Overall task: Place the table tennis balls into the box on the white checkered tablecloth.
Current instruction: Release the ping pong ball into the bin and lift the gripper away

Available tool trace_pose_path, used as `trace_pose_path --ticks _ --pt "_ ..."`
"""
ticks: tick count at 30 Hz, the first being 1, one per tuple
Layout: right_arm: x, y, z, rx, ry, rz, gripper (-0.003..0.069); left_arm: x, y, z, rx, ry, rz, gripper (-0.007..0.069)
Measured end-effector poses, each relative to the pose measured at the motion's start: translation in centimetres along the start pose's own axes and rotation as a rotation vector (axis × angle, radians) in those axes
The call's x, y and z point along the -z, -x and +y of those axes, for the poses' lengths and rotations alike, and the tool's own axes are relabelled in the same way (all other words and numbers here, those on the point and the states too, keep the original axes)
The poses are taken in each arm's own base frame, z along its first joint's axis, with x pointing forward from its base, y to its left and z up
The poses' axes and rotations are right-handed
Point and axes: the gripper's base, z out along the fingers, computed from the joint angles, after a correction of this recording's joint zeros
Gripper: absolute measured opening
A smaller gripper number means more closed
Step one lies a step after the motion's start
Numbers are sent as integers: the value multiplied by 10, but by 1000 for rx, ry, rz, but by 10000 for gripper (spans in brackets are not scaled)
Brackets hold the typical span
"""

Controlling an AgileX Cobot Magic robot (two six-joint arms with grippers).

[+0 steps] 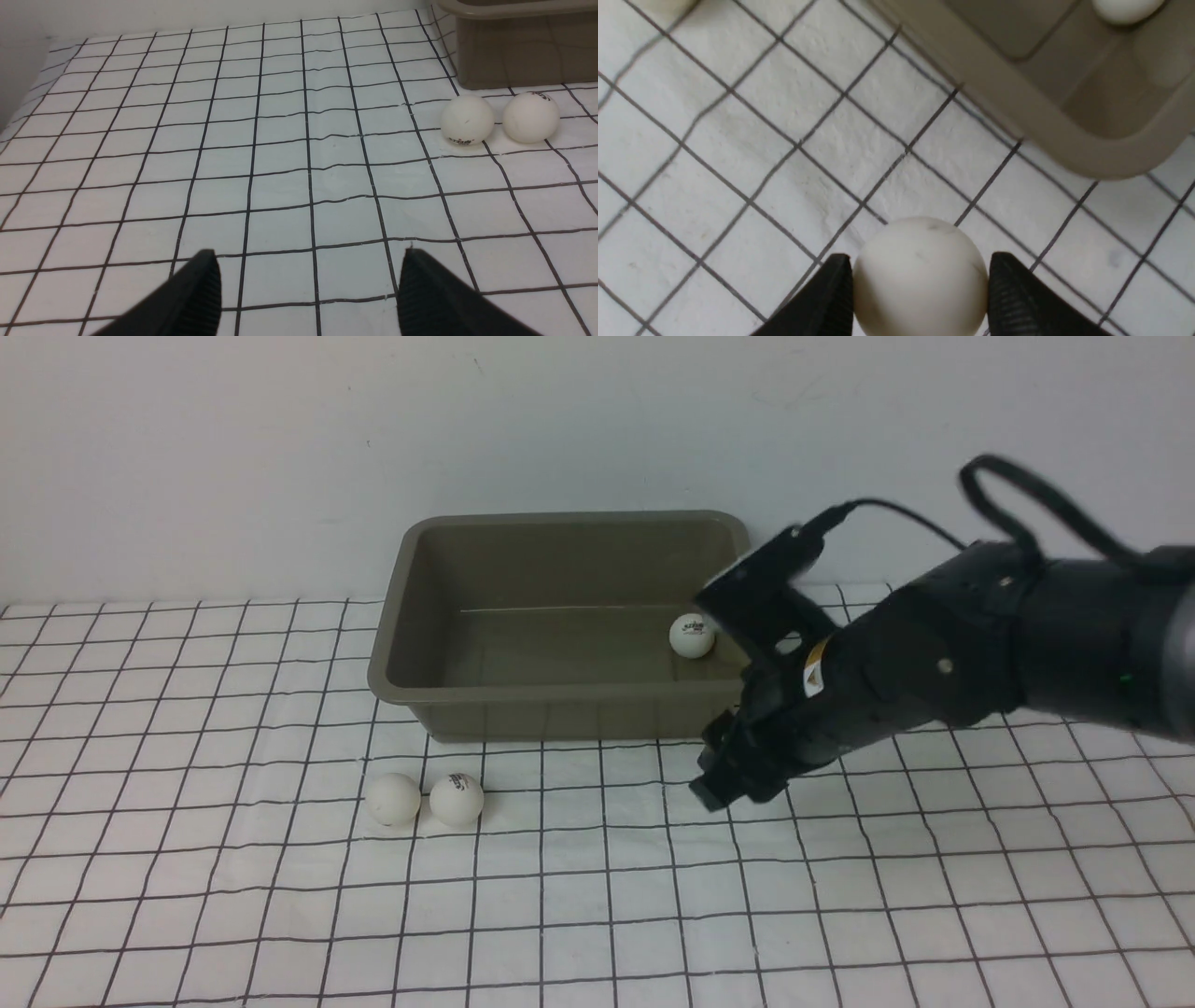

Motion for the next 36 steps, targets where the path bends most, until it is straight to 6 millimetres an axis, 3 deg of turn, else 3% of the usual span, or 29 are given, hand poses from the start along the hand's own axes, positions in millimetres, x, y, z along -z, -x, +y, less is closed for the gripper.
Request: trace_pose_path --ticks 4,8,11,12,13,14,17,21,27,30,32,35,36 --pt "29 15 -3 5 -30 -154 338 0 0 0 0 0 0 459" --pt "21 28 -11 -4 -58 -251 338 0 0 0 0 0 0 459" --pt "-9 39 -23 -18 -73 -244 338 0 0 0 0 0 0 459" --pt "-30 45 -28 -21 -76 -232 338 0 0 0 0 0 0 459" --pt "-32 45 -29 -21 -76 -230 338 0 0 0 0 0 0 459" --pt "-51 49 -30 -9 -76 -215 338 0 0 0 0 0 0 459" --pt "-78 60 -33 22 -79 -214 338 0 0 0 0 0 0 459" --pt "-94 70 -36 60 -86 -223 338 0 0 0 0 0 0 459" --pt "-91 79 -38 72 -93 -240 349 0 0 0 0 0 0 459" --pt "-88 80 -38 72 -92 -231 409 0 0 0 0 0 0 459" --pt "-80 82 -39 74 -91 -219 502 0 0 0 0 0 0 459" --pt "-66 86 -40 91 -106 -234 534 0 0 0 0 0 0 459" --pt "-40 96 -44 86 -131 -283 545 0 0 0 0 0 0 459"
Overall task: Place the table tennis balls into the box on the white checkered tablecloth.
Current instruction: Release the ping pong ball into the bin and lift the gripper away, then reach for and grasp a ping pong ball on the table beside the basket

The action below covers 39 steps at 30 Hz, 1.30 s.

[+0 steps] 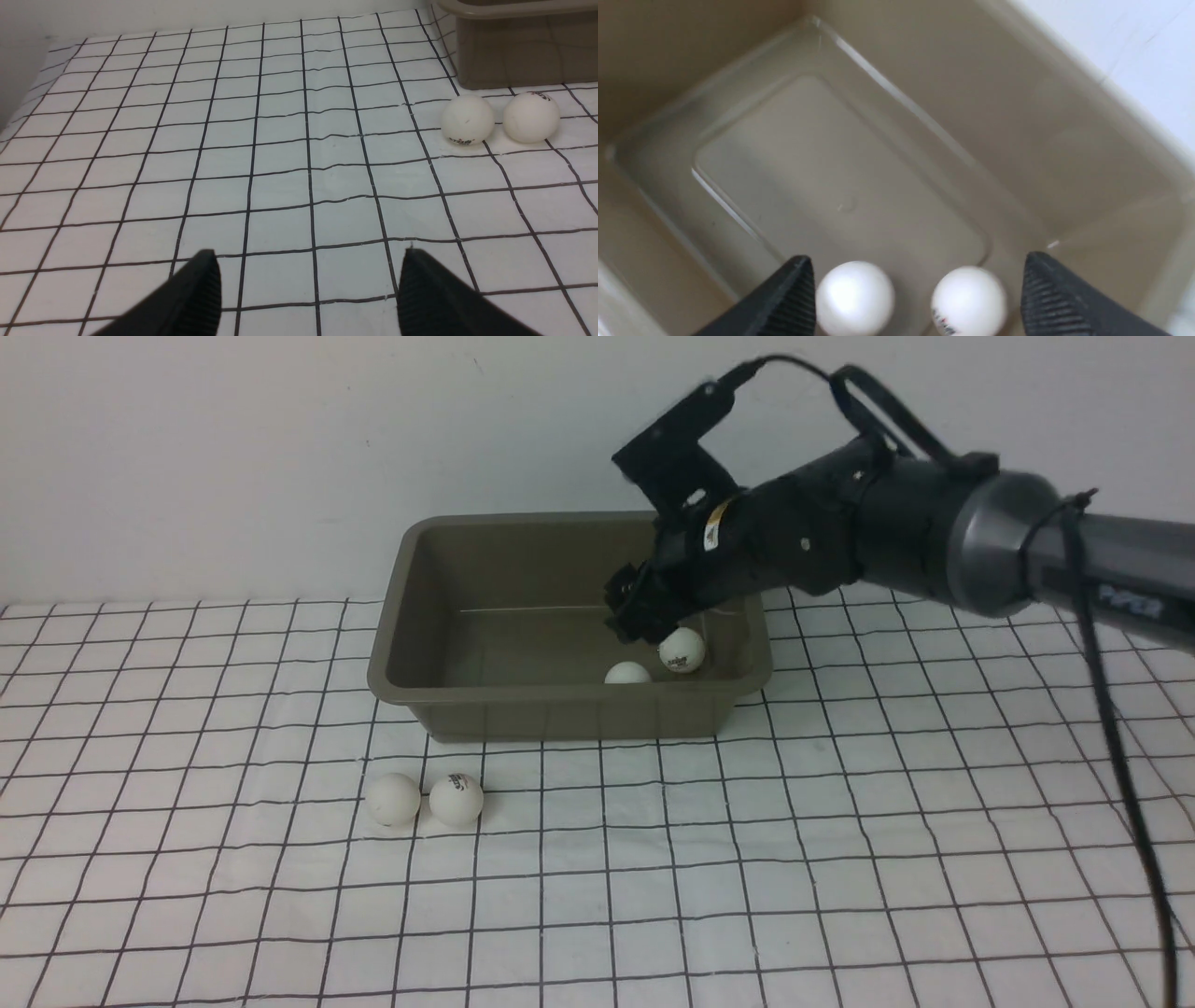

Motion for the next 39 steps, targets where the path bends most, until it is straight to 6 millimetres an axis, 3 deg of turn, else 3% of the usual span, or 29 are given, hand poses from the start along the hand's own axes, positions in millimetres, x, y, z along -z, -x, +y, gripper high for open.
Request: trace_pose_path --ticks 2,8,13,15,17,18,19,22,25,28,34,39 --pt "10 6 -4 -14 -12 -20 546 0 0 0 0 0 0 459" --pt "108 38 -46 -141 -117 -111 531 0 0 0 0 0 0 459" --pt "183 52 -57 -114 -197 -159 515 0 0 0 0 0 0 459" --pt "207 53 -60 -111 -221 -169 510 0 0 0 0 0 0 459" --pt "253 53 -62 -130 -260 -193 505 0 0 0 0 0 0 459" --pt "260 53 -62 -133 -267 -203 505 0 0 0 0 0 0 459" --pt "293 50 -62 -151 -289 -224 503 0 0 0 0 0 0 459" --pt "330 45 -60 -168 -310 -256 504 0 0 0 0 0 0 459" --pt "393 34 -57 -217 -349 -360 504 0 0 0 0 0 0 459" --pt "428 24 -54 -232 -380 -422 504 0 0 0 0 0 0 459" --pt "465 9 -50 -263 -412 -467 504 0 0 0 0 0 0 459" --pt "456 -6 -48 -286 -408 -302 504 0 0 0 0 0 0 459"
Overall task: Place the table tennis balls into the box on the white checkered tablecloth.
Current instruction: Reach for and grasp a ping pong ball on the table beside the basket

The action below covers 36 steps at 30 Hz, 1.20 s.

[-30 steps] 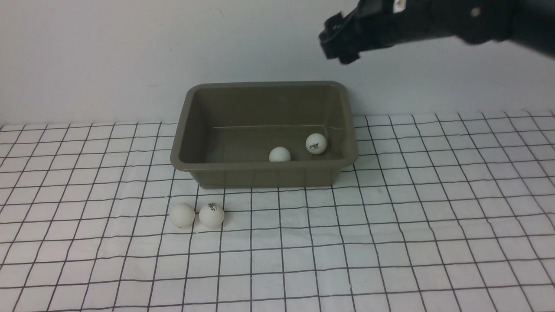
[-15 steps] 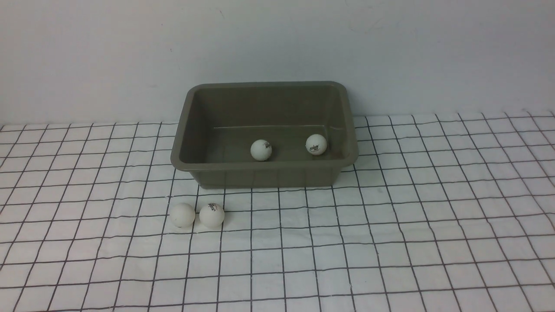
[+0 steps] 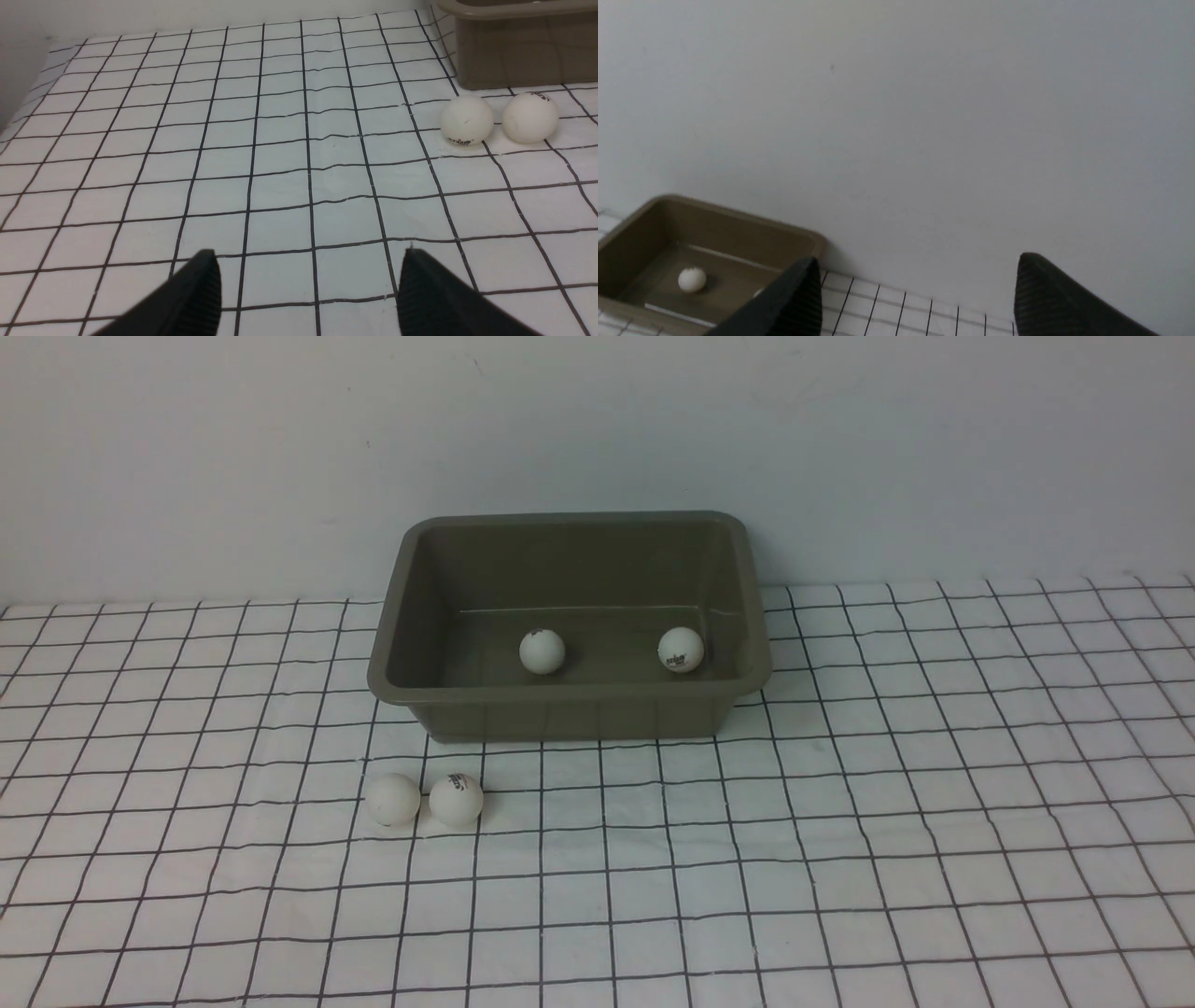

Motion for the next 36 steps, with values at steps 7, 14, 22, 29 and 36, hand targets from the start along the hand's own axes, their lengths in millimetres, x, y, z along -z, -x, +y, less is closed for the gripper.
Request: trace_pose_path --ticks 7,14,22,29,36 --pt "-31 -57 22 20 65 94 504 0 0 0 0 0 0 459" --pt "-45 -154 39 -36 89 67 504 0 0 0 0 0 0 459" --pt "-32 -286 31 -283 -195 145 503 0 0 0 0 0 0 459" --pt "-22 -329 38 -250 -252 101 503 0 0 0 0 0 0 459" --pt "-24 -360 46 -250 -246 98 503 0 0 0 0 0 0 459"
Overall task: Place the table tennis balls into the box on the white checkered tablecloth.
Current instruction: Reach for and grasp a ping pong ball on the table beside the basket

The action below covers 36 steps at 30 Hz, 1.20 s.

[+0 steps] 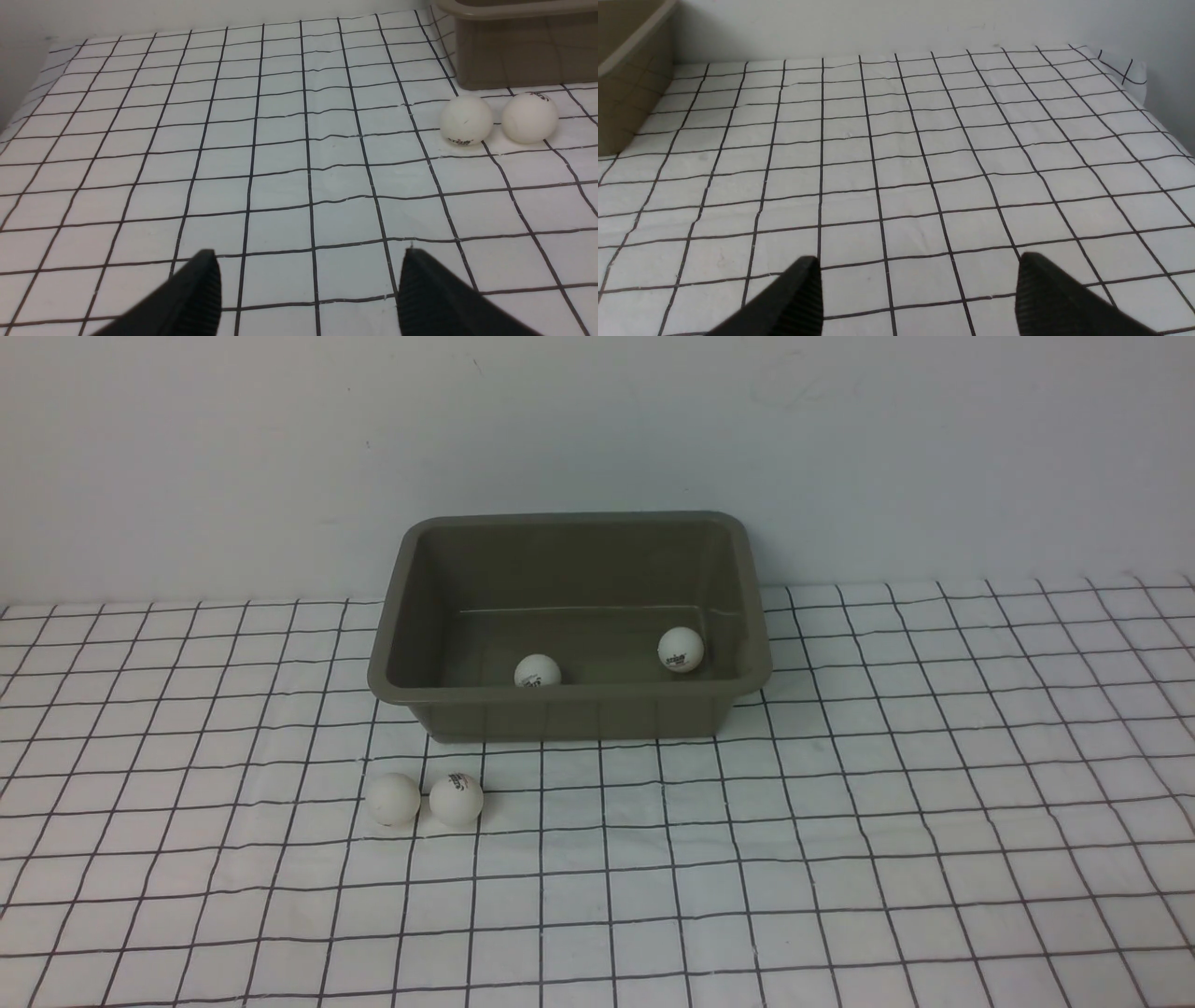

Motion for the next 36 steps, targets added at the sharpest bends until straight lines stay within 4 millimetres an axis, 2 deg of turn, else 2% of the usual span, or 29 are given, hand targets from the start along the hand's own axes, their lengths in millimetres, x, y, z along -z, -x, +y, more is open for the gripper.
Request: trace_pose_path --ticks 3,12,19,36 --pt "-1 -10 0 0 5 -25 503 0 0 0 0 0 0 459" --pt "0 -8 2 -36 31 -75 503 0 0 0 0 0 0 459" --pt "0 -8 5 66 60 -77 503 0 0 0 0 0 0 459" --pt "1 -8 7 83 81 -78 503 0 0 0 0 0 0 459"
